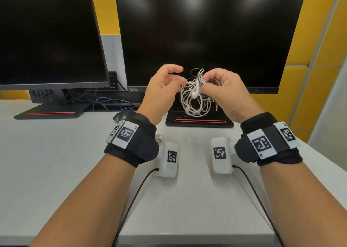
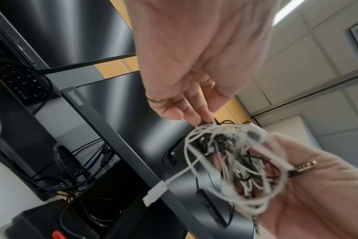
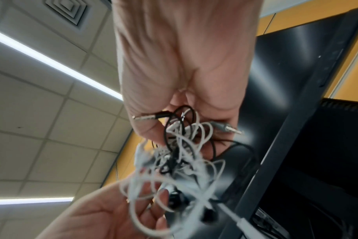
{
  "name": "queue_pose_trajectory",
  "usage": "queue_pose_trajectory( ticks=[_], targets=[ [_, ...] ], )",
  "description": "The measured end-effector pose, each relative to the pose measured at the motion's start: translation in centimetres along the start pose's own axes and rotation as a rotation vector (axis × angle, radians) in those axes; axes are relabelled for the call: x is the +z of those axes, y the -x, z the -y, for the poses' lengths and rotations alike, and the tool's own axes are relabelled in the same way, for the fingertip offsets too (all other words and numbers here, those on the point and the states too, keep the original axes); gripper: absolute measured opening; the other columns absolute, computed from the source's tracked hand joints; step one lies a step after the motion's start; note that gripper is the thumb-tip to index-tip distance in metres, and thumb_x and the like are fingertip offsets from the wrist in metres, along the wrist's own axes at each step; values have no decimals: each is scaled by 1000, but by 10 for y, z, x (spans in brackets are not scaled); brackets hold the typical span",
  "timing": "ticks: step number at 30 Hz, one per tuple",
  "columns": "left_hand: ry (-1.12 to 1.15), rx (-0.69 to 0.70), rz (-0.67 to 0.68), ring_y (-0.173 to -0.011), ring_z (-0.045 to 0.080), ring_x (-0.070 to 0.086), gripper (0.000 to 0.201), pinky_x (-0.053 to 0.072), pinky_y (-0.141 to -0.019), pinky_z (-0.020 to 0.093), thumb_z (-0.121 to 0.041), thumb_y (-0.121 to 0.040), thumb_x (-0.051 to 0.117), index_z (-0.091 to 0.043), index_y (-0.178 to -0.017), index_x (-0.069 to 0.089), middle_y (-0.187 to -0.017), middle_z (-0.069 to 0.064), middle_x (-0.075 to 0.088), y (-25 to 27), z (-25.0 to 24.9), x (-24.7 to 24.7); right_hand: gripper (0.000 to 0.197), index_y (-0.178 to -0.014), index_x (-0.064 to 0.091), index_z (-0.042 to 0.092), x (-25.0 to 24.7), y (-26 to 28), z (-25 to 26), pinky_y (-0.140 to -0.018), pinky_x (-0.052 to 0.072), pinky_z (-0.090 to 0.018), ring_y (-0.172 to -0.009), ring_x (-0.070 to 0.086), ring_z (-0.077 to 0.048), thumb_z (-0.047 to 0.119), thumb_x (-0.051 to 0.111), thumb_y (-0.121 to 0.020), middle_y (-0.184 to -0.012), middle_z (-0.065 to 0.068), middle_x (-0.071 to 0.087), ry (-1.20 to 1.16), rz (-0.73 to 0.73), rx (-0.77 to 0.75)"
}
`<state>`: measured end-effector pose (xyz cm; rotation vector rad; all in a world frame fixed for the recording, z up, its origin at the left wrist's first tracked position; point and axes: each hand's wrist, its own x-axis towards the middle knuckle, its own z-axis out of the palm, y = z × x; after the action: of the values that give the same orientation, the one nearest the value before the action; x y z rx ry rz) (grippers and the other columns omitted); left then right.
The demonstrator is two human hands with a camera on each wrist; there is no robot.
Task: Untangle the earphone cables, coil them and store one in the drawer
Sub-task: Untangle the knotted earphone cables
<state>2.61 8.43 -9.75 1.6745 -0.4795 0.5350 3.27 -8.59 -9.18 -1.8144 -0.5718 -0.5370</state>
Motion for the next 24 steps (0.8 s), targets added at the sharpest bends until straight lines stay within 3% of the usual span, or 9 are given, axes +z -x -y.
queue_pose_trajectory(
  ticks=[3, 6, 10, 13, 15, 17, 19, 21, 24],
  targets=[
    [-49, 34, 69, -98, 5, 60, 36, 52, -82, 18, -8, -93, 58, -25, -125, 54, -117, -3, 58, 1, 3, -1, 17, -90, 60, 23, 2, 0, 3, -82, 56, -34, -87, 65, -17, 7, 58, -93, -95, -9, 69, -70, 51, 31],
    [-81, 49, 185, -102, 2, 61, 29, 51, -89, 20, -11, -92, 62, -26, -117, 58, -114, -6, 64, 3, 2, 2, 11, -94, 64, 24, 4, 2, 3, -75, 55, -30, -83, 63, -15, 13, 60, -94, -92, -7, 70, -40, 79, 15],
    [-80, -2, 105, -75, 7, 60, 6, 53, -72, 22, -14, -91, 64, -19, -91, 59, -85, 1, 65, 2, 1, 1, 7, -93, 65, 21, 2, -1, -1, -79, 55, -30, -84, 64, -12, 14, 64, -92, -91, -3, 70, 10, -19, 3],
    [-86, -23, 22, -72, 18, 57, 9, 52, -66, 31, -15, -92, 60, -13, -85, 55, -81, 11, 59, -1, 3, 1, 11, -89, 60, 22, 2, -3, -3, -78, 56, -34, -83, 67, -16, 11, 62, -91, -90, -7, 70, 13, -53, 31],
    [-72, -25, -4, -69, 16, 56, 10, 50, -59, 26, -14, -93, 57, -12, -85, 51, -80, 12, 57, 0, 3, 3, 14, -86, 59, 24, 3, -4, -5, -80, 57, -38, -87, 67, -20, 11, 62, -90, -92, -8, 70, 69, -78, 25],
    [-40, -7, -10, -69, 17, 56, 14, 52, -61, 25, -10, -93, 56, -14, -83, 48, -82, 12, 56, 0, 3, 4, 13, -85, 61, 24, 2, -3, -4, -76, 55, -33, -83, 63, -13, 12, 63, -90, -90, -4, 68, 129, -85, 18],
    [-17, 22, -10, -73, 22, 56, 20, 55, -67, 35, -6, -91, 58, -16, -81, 45, -83, 14, 54, 0, 3, 2, 14, -84, 63, 22, 1, -1, 1, -72, 48, -23, -80, 59, -6, 11, 61, -91, -87, 0, 66, 108, -56, 31],
    [-4, 54, -11, -74, 22, 55, 25, 56, -73, 42, -2, -88, 62, -18, -80, 44, -83, 12, 53, 0, 2, 2, 12, -85, 67, 21, 0, 0, 5, -73, 44, -22, -89, 60, -8, 18, 58, -93, -91, 0, 67, 48, -8, 70],
    [81, 111, 81, -79, 14, 59, 29, 55, -77, 29, 6, -84, 65, -14, -92, 47, -88, 7, 55, 5, -1, 3, 11, -94, 72, 19, 3, 2, 5, -82, 53, -26, -94, 67, -18, 26, 64, -94, -93, -4, 73, 53, 52, 16]
  ],
)
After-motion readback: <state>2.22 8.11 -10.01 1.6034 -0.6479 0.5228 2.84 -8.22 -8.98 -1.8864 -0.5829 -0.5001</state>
